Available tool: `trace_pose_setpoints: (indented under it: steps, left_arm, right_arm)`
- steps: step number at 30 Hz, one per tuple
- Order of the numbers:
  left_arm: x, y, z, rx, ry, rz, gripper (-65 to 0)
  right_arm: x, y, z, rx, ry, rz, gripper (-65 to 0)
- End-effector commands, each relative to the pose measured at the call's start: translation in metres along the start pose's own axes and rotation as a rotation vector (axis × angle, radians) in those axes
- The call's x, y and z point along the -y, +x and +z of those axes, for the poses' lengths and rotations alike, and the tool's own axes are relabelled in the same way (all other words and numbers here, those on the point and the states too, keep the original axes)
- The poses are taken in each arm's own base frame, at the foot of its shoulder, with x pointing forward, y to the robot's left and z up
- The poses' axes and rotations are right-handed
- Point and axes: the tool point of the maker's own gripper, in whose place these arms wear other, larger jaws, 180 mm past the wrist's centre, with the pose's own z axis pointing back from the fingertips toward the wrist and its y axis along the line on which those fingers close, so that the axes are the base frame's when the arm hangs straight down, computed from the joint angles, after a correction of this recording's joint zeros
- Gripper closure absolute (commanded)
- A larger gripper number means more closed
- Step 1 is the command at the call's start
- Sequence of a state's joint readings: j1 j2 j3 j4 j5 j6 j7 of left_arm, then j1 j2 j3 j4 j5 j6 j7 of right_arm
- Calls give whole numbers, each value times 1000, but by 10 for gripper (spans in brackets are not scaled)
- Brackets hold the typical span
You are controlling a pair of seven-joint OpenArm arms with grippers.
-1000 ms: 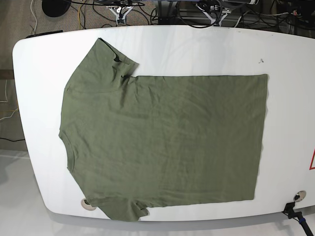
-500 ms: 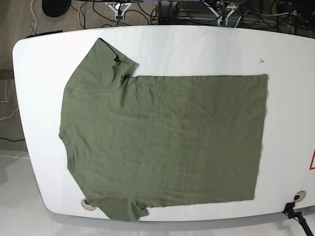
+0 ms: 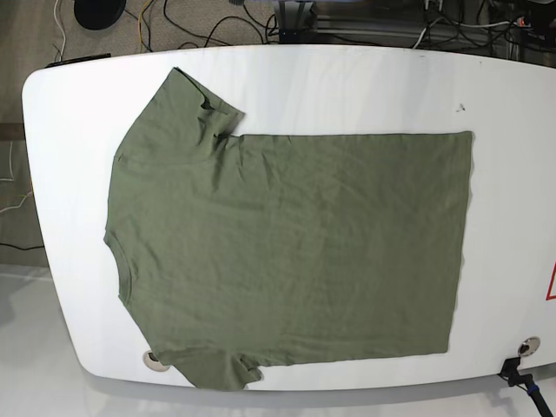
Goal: Fold the T-shirt properly
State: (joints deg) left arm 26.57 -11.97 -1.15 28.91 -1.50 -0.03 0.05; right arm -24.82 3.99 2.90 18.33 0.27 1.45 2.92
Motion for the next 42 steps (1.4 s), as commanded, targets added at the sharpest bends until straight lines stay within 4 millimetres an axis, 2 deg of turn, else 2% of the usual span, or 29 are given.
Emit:
trace_pose_setpoints:
  steps: [1, 6, 8, 11, 14, 21, 22, 25, 31, 35, 38, 42]
  left_arm:
    - [-10, -1, 8, 36, 9, 1, 0]
    - [-38, -9, 32, 83, 50, 14, 0]
    - [-52, -12, 44, 101, 73, 18, 0]
    - [-66, -10, 66, 149, 94, 8, 0]
    - [-70, 6, 96, 237, 94, -31, 0]
    - [-53, 51, 163, 429, 25, -88, 0]
    - [-52, 46, 166, 421, 16, -101, 0]
    - [-49, 58, 181, 454, 7, -119, 0]
    - [-43, 99, 211, 581, -2, -154, 0]
    - [-41, 132, 234, 682, 0, -171, 0]
    - [-44, 159, 252, 759, 15, -187, 0]
    - [-46, 197, 285, 893, 37, -220, 0]
  right_arm:
    - [10, -8, 6, 27, -15, 9, 0]
    - [28, -27, 24, 72, -38, 28, 0]
    - [37, -28, 34, 100, -50, 36, 0]
    - [49, -24, 50, 154, -69, 48, 0]
    - [59, -10, 69, 220, -86, 67, 0]
    - [84, 53, 127, 433, -138, 86, 0]
    - [80, 44, 127, 424, -121, 78, 0]
    - [98, 58, 154, 489, -164, 73, 0]
    - [113, 106, 210, 650, -202, 63, 0]
    - [105, 145, 246, 766, -162, 15, 0]
    - [91, 174, 269, 851, -103, 12, 0]
    - [66, 216, 303, 962, 0, 63, 0]
